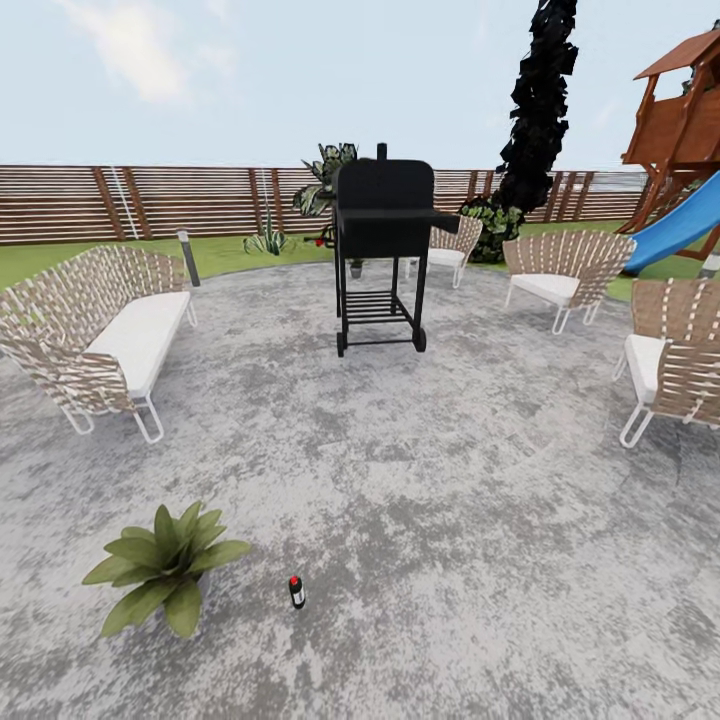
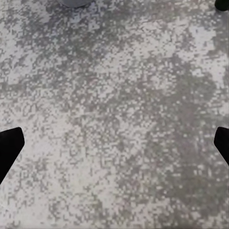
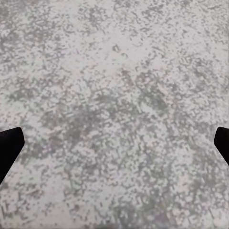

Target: Pick up the pesticide atomizer in the garden and spray insectifuge to fully cover both potted plants in the garden.

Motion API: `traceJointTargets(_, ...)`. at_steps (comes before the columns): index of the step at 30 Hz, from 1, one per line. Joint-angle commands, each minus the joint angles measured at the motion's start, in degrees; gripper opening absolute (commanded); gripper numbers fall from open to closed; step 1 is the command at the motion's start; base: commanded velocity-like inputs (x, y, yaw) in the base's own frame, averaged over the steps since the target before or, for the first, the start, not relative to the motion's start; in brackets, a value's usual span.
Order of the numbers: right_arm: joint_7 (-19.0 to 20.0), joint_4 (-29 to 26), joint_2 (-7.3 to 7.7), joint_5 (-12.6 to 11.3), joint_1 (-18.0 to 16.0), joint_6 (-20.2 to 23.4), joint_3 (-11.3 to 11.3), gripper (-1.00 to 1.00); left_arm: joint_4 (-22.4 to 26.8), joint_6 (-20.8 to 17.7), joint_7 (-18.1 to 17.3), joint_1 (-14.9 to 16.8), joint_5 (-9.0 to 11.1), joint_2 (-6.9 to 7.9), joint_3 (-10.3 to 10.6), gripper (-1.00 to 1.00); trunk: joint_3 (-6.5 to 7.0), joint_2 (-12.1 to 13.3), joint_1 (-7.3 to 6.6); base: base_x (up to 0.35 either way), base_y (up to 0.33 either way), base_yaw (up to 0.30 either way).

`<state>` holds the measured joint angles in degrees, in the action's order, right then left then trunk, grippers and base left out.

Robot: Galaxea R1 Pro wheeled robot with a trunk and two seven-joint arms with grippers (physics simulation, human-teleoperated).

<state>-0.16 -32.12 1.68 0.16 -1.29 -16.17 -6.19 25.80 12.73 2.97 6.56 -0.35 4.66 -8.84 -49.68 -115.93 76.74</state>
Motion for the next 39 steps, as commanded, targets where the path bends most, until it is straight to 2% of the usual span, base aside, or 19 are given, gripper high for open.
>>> traceJointTargets(1,-0.02,0.04,-0.01,0.02,-0.03,-0.18,-0.05,1.0,-0.04,0.19,0.11,0.03,-0.06,-0.01,-0.03,1.0,-0.23,-0.43,0.22,0.0,0.0,0.0)
traceJointTargets(22,-0.05,0.04,-0.01,0.02,-0.03,-0.18,-0.18,1.0,-0.04,0.19,0.11,0.03,-0.02,-0.01,-0.03,1.0,-4.0,-8.86,4.83,0.0,0.0,-0.002)
traceJointTargets(31,-0.02,0.04,-0.01,0.02,-0.03,-0.18,-0.12,1.0,-0.04,0.19,0.11,0.03,-0.07,-0.01,-0.03,1.0,-5.62,-12.47,6.81,0.0,0.0,-0.227)
traceJointTargets(39,-0.02,-0.1,-0.01,-0.05,-0.03,-0.22,-0.18,1.0,-0.04,0.19,0.11,0.03,-0.09,-0.01,-0.03,1.0,-7.05,-15.67,8.56,0.0,0.0,-0.045)
